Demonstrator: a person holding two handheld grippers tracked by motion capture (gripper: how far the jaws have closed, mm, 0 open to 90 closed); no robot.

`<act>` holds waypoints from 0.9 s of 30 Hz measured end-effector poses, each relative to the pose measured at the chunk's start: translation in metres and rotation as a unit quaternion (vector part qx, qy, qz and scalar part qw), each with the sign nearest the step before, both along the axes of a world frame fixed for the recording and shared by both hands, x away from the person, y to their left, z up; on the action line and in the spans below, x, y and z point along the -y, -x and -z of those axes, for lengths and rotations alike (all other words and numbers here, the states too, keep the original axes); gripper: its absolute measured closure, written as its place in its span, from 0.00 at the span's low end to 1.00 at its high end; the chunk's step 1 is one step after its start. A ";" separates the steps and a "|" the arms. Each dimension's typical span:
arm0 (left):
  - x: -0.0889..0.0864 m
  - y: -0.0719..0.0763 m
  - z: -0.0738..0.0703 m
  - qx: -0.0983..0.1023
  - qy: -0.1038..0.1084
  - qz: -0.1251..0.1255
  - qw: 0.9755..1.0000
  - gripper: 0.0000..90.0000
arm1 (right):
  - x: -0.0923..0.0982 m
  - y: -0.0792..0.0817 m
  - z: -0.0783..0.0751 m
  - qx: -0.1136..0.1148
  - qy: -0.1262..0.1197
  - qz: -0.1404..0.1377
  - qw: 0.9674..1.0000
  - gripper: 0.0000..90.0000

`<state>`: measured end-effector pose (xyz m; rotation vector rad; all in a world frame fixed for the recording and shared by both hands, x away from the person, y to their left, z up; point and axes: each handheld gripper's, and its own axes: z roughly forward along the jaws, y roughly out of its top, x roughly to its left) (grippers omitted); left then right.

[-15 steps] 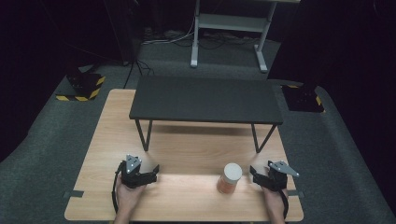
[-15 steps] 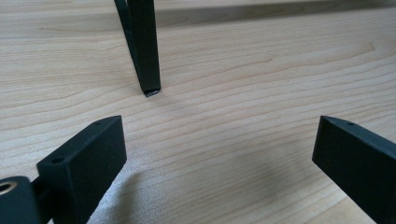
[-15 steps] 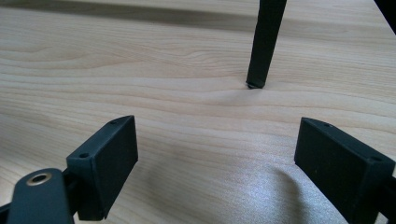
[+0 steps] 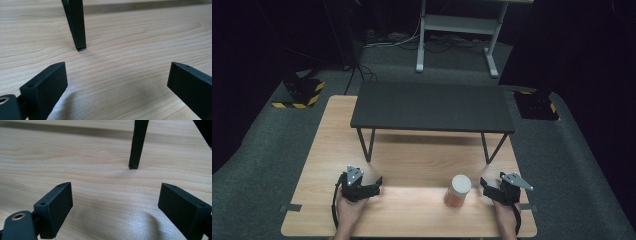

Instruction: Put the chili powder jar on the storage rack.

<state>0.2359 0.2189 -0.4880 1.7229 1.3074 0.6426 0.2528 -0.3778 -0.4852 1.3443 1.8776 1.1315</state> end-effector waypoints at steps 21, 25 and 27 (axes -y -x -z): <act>0.000 0.000 0.000 -0.001 0.000 -0.002 1.000 0.04 | -0.003 0.000 -0.001 -0.001 0.013 -0.006 1.000 0.13; 0.000 0.000 0.000 -0.001 0.000 -0.002 1.000 0.04 | -0.002 -0.001 -0.002 -0.003 0.015 -0.009 1.000 0.12; 0.000 0.000 0.000 -0.001 0.001 -0.002 1.000 0.04 | -0.003 -0.003 -0.003 -0.007 0.018 -0.014 1.000 0.12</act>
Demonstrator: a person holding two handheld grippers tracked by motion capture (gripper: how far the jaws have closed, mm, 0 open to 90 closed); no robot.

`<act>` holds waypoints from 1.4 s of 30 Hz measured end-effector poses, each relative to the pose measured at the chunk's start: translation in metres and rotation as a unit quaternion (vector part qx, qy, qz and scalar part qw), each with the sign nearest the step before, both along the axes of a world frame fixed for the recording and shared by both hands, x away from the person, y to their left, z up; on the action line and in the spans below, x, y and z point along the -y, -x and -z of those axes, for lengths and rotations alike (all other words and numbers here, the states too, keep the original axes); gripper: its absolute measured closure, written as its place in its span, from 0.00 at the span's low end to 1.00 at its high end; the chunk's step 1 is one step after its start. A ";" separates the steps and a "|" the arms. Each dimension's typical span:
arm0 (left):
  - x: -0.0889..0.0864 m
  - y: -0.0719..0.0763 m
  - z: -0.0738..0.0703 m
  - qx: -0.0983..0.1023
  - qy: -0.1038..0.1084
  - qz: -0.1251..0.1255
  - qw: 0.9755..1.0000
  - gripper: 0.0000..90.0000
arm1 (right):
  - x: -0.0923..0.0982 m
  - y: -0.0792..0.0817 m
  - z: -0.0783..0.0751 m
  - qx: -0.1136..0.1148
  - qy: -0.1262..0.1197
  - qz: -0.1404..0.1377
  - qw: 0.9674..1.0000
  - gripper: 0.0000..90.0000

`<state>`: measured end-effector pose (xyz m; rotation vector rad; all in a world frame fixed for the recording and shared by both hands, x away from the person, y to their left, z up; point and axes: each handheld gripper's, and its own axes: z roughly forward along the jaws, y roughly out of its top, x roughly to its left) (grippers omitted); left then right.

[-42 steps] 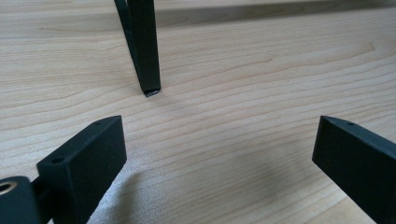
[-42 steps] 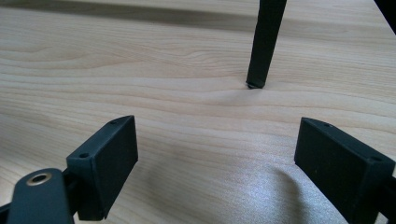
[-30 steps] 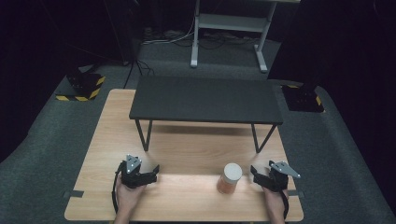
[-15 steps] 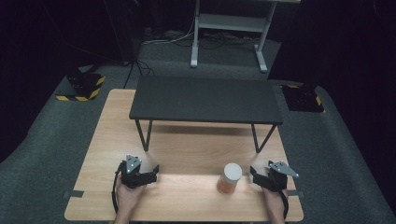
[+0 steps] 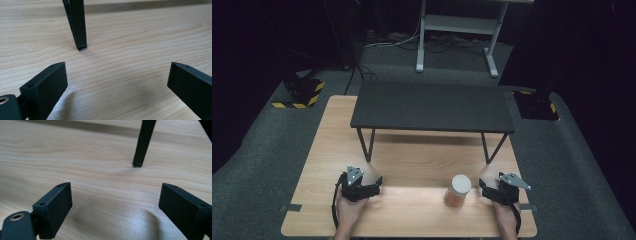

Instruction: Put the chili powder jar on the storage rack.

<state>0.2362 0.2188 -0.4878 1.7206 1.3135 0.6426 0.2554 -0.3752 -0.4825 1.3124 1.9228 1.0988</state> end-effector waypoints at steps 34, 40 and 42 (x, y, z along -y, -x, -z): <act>-0.003 0.001 0.000 0.003 0.006 0.003 1.000 0.04 | 0.003 0.053 -0.017 -0.002 0.017 -0.098 0.995 0.09; -0.003 0.001 0.001 0.004 0.010 0.003 1.000 0.04 | -0.006 0.065 -0.020 -0.006 0.018 -0.124 0.992 0.09; -0.004 0.001 0.001 0.004 0.011 0.003 1.000 0.04 | -0.010 0.066 -0.021 -0.010 0.020 -0.136 0.990 0.09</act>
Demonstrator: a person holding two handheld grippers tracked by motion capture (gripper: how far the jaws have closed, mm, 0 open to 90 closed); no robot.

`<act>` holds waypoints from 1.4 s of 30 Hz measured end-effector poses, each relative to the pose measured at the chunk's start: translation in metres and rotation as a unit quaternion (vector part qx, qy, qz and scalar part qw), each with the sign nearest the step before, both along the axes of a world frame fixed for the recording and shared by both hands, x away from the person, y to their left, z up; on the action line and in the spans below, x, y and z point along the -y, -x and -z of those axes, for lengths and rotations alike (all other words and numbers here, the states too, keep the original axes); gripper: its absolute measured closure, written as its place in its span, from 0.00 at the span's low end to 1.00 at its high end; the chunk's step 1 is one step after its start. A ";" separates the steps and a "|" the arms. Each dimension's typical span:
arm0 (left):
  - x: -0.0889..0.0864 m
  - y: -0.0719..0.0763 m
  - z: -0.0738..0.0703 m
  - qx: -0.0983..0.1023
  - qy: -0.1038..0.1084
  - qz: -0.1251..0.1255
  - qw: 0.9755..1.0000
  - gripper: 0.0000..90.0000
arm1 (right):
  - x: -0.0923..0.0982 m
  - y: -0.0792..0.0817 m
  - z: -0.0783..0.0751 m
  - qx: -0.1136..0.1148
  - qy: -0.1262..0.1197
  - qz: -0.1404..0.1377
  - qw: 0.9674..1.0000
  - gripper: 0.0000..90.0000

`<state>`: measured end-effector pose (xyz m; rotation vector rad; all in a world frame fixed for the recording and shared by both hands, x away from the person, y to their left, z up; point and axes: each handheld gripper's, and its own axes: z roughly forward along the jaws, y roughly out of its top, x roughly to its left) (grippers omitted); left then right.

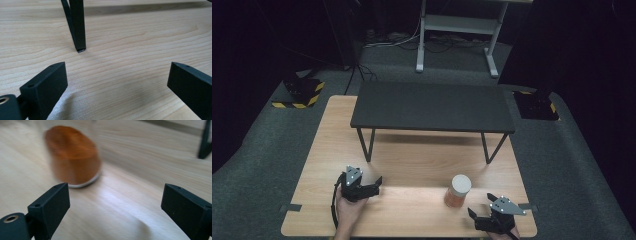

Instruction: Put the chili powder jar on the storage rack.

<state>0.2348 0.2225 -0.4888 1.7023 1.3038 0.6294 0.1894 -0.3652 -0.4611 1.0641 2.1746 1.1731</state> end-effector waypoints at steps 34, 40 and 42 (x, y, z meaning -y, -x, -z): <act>-0.002 0.001 0.001 0.004 0.006 0.002 1.000 0.04 | -0.057 -0.042 -0.011 0.017 -0.014 -0.061 0.998 0.22; -0.002 0.001 0.001 0.004 0.005 0.003 1.000 0.04 | -0.057 -0.044 -0.009 0.012 -0.018 -0.056 0.998 0.29; -0.002 0.001 0.001 0.004 0.004 0.003 1.000 0.04 | -0.055 -0.044 -0.008 0.009 -0.023 -0.052 0.998 0.31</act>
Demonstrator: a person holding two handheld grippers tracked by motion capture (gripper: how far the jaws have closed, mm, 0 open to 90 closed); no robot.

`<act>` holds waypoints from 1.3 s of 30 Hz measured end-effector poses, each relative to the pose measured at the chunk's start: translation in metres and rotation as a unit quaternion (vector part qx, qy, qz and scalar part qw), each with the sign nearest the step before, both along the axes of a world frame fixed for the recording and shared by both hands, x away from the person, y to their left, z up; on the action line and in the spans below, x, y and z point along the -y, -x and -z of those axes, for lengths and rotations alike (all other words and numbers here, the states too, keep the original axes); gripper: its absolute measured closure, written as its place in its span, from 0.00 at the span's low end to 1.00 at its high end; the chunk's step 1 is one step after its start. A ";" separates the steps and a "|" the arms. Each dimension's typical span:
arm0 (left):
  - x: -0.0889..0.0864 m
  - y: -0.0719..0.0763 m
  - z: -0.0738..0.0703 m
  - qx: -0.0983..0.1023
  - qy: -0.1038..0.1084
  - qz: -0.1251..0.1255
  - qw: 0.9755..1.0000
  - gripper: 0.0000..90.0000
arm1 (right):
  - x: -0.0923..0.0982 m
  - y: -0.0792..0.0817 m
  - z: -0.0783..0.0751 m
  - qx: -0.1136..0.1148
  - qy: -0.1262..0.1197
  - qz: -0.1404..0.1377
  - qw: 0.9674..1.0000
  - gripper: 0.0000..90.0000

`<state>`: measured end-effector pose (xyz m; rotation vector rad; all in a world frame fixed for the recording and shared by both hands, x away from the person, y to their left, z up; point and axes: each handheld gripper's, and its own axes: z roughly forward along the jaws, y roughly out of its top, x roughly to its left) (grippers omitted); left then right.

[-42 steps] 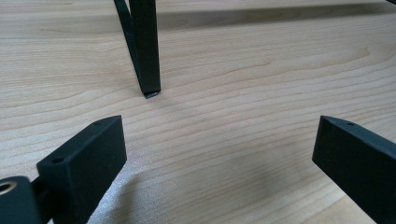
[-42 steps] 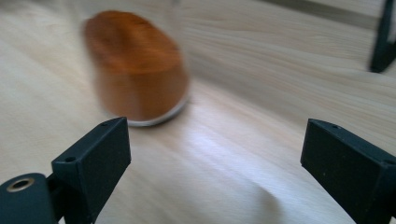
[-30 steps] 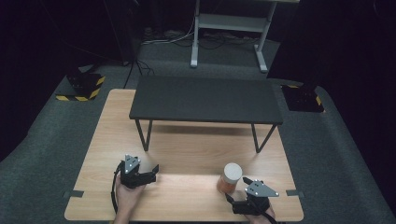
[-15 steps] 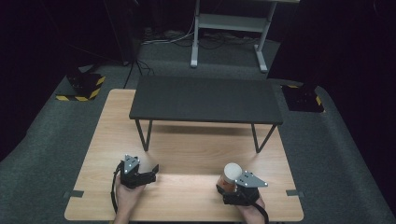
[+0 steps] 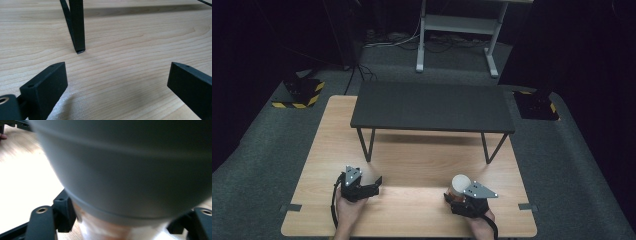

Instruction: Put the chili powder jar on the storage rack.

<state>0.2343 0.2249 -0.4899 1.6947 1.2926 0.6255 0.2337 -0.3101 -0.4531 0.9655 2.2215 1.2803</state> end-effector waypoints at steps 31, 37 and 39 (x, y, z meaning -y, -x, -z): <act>0.000 0.000 0.000 0.000 0.001 -0.001 1.000 0.04 | 0.009 0.000 -0.006 0.004 -0.009 -0.004 1.000 0.32; 0.000 0.000 0.000 0.000 0.001 -0.001 1.000 0.04 | 0.011 -0.001 -0.017 0.008 -0.001 -0.004 1.000 0.32; 0.000 0.000 0.000 0.000 0.001 -0.001 1.000 0.04 | 0.012 -0.002 -0.023 0.010 0.004 -0.006 1.000 0.32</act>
